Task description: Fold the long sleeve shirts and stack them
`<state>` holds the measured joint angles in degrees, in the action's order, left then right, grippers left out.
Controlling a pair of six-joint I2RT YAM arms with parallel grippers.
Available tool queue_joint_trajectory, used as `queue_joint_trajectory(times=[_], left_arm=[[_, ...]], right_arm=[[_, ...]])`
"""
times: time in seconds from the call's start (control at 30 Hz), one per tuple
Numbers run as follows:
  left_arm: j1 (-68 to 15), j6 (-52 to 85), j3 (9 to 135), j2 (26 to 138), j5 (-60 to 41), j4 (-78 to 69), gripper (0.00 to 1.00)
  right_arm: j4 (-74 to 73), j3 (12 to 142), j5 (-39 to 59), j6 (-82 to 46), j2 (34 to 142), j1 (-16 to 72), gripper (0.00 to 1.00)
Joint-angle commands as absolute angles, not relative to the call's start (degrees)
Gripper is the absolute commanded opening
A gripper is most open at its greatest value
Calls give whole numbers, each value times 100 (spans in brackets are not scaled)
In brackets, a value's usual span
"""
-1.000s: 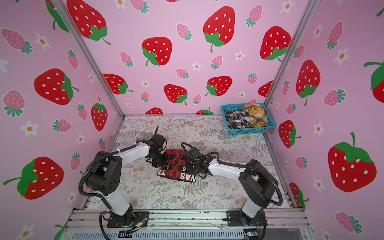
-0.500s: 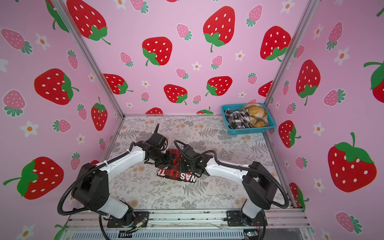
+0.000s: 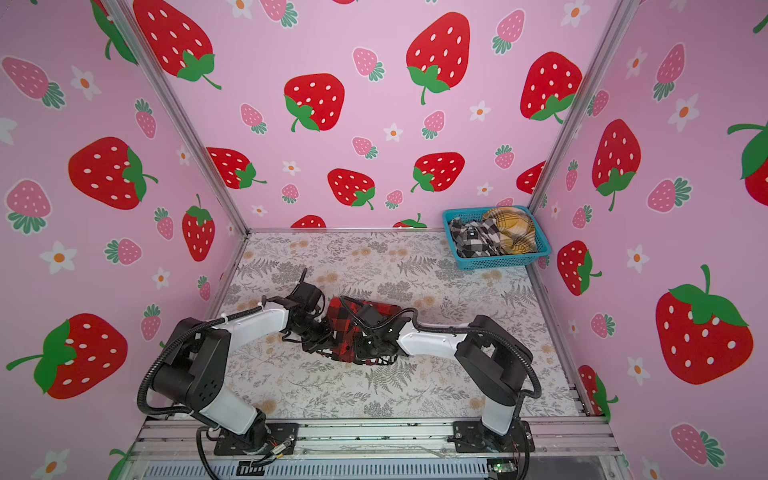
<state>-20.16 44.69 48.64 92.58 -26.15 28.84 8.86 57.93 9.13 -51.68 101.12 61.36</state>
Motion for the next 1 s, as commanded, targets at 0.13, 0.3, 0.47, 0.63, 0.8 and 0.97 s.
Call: queue_joint_trajectory(times=[0.13, 0.3, 0.47, 0.63, 0.8, 0.97], left_arm=[[-2005, 4398, 4512, 9325, -2583, 2742, 8], [-2007, 4216, 5076, 9248, -2494, 3193, 9], [-1920, 4016, 6184, 9166, -2265, 3874, 16], [-1678, 3902, 7244, 9858, -2359, 4086, 16], [-1459, 3988, 7765, 10837, -2711, 3762, 15], [-1306, 4014, 7886, 11466, -2843, 3596, 12]], right_arm=[[1095, 5449, 865, -5266, 9734, 5892, 19], [1449, 5721, 636, -4992, 9218, 5469, 22], [1750, 6100, 623, -4700, 9247, 4749, 23], [1845, 6564, 726, -4507, 9785, 4230, 21], [1821, 6882, 917, -4388, 10301, 3973, 21], [1837, 7058, 1075, -4281, 10753, 3903, 20]])
